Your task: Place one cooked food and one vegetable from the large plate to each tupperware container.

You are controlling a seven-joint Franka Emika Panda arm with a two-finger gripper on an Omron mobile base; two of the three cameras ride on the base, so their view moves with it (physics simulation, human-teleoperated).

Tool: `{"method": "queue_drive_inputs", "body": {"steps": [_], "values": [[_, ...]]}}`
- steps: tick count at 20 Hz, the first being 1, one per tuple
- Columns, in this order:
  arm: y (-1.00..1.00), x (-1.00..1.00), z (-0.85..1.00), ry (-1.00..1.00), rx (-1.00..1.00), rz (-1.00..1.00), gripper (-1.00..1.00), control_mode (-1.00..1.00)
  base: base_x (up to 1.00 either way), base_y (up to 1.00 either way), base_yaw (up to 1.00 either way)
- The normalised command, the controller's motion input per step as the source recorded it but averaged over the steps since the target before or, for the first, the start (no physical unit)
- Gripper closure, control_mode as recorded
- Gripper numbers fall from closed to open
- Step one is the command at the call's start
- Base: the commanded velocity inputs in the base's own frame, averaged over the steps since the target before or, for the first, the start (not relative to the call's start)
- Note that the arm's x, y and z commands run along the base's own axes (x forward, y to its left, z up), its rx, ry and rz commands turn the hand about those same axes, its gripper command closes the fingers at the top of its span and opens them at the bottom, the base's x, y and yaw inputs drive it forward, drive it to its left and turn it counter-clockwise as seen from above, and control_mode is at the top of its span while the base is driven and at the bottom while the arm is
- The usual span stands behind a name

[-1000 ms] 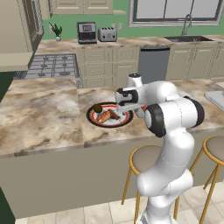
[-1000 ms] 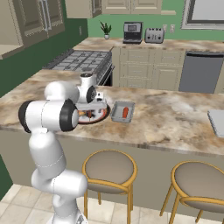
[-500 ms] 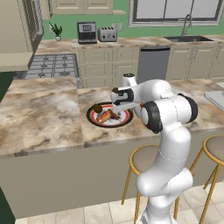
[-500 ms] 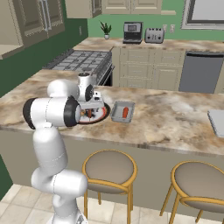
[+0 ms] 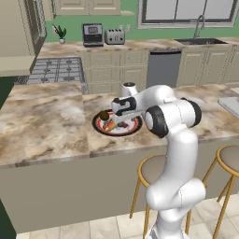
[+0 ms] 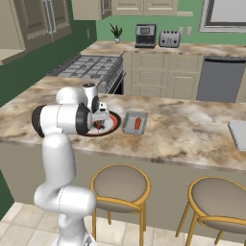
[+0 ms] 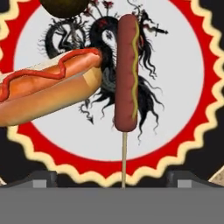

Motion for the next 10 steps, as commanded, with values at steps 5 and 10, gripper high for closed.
{"method": "queue_drive_inputs", "body": {"steps": [5, 10], "values": [[-0.03, 0.28, -0.16, 0.0, 0.0, 0.07, -1.0, -1.0, 0.0, 0.0, 0.0], [0.0, 0.37, -0.27, 0.0, 0.0, 0.07, -1.0, -1.0, 0.0, 0.0, 0.0]]}}
